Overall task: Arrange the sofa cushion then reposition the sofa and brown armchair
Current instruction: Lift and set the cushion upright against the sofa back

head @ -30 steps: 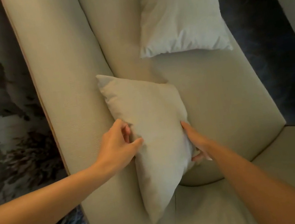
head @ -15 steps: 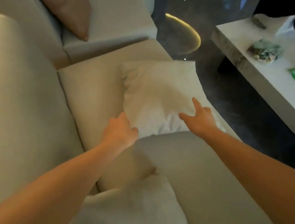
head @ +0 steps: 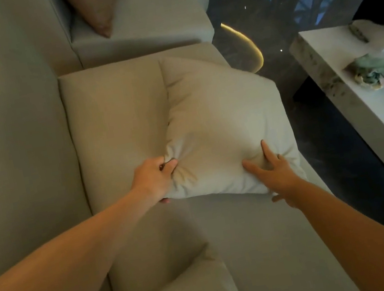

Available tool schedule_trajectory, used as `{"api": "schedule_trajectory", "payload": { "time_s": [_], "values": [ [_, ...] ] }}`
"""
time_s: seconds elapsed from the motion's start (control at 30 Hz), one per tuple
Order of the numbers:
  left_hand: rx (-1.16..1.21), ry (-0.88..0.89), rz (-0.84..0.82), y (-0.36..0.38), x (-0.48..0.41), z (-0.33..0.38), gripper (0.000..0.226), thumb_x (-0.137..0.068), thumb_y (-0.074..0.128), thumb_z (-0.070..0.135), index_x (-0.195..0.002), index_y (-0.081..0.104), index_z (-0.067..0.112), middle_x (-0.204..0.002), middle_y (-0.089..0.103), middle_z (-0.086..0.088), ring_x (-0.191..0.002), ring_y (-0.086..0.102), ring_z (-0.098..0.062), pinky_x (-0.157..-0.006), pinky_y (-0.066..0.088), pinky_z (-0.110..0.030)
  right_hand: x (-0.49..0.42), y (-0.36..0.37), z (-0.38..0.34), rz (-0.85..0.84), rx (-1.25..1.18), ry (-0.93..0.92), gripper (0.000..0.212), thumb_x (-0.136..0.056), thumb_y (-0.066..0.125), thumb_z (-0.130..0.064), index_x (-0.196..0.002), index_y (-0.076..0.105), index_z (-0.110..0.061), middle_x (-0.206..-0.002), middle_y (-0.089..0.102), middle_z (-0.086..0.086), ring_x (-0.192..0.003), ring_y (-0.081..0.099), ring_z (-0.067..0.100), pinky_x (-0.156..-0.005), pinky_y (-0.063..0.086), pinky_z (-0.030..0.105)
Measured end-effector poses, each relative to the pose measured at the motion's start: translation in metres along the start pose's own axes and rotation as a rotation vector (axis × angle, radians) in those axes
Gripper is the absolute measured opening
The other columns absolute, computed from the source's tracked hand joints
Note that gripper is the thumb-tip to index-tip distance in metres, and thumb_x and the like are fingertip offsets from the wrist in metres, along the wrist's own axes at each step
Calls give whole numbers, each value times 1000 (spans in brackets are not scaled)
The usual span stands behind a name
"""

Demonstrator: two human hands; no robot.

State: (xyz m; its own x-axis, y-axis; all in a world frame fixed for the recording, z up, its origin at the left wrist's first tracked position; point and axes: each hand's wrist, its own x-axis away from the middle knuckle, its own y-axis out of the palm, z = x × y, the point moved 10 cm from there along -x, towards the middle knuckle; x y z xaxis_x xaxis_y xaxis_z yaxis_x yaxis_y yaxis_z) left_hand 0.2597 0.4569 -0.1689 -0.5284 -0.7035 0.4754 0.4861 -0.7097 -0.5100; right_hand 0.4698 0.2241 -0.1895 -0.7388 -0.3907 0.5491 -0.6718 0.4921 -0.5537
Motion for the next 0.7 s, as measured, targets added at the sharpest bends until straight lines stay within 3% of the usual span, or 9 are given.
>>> {"api": "schedule_trajectory", "payload": {
  "time_s": [0.1,0.17,0.27,0.4,0.53,0.63,0.7],
  "values": [
    [-96,260,59,-30,26,73,41,-96,56,37,-64,61,12,-61,61,-5,-56,59,-29,-49,42,-31,16,-19,-20,12,-284,62,82,-83,72,-52,-150,25,-53,-161,28,-5,-120,46,27,-82,55,53],
    [-157,390,95,-54,52,113,50,-94,57,35,-52,44,13,-52,49,-1,-58,47,-23,-55,28,-31,33,-17,-33,26,-422,102,71,-87,68,-52,-149,35,-48,-161,29,-3,-130,42,32,-84,56,57],
    [-174,441,140,-100,87,135,50,-92,56,34,-50,37,16,-51,44,2,-58,47,-25,-55,26,-34,62,23,-55,-38,-545,190,66,-90,62,-56,-149,41,-36,-163,26,0,-143,29,38,-88,54,64],
    [-217,393,263,-187,127,113,47,-90,55,32,-49,38,17,-58,52,-10,-70,58,-38,-56,32,-36,109,107,-128,-194,-539,166,33,-98,49,-51,-126,52,-34,-154,36,-3,-128,39,29,-83,55,60],
    [-129,236,380,-266,155,51,37,-90,56,33,-62,57,8,-62,62,-12,-64,66,-36,-51,53,-40,155,181,-187,-268,-532,213,45,-98,44,-57,-130,53,-26,-154,39,0,-128,43,33,-90,51,64],
    [-81,242,341,-276,173,30,29,-92,58,29,-69,61,12,-56,64,-9,-38,63,-20,-39,55,-37,187,202,-203,-255,-630,278,63,-99,34,-61,-148,39,-22,-152,41,4,-102,48,27,-75,50,53],
    [-58,245,332,-270,178,27,23,-93,56,25,-75,60,13,-59,65,-9,-34,61,-16,-37,52,-29,201,197,-205,-219,-642,266,65,-99,37,-59,-149,38,-18,-152,41,6,-113,46,29,-86,47,52]
  ]
}}
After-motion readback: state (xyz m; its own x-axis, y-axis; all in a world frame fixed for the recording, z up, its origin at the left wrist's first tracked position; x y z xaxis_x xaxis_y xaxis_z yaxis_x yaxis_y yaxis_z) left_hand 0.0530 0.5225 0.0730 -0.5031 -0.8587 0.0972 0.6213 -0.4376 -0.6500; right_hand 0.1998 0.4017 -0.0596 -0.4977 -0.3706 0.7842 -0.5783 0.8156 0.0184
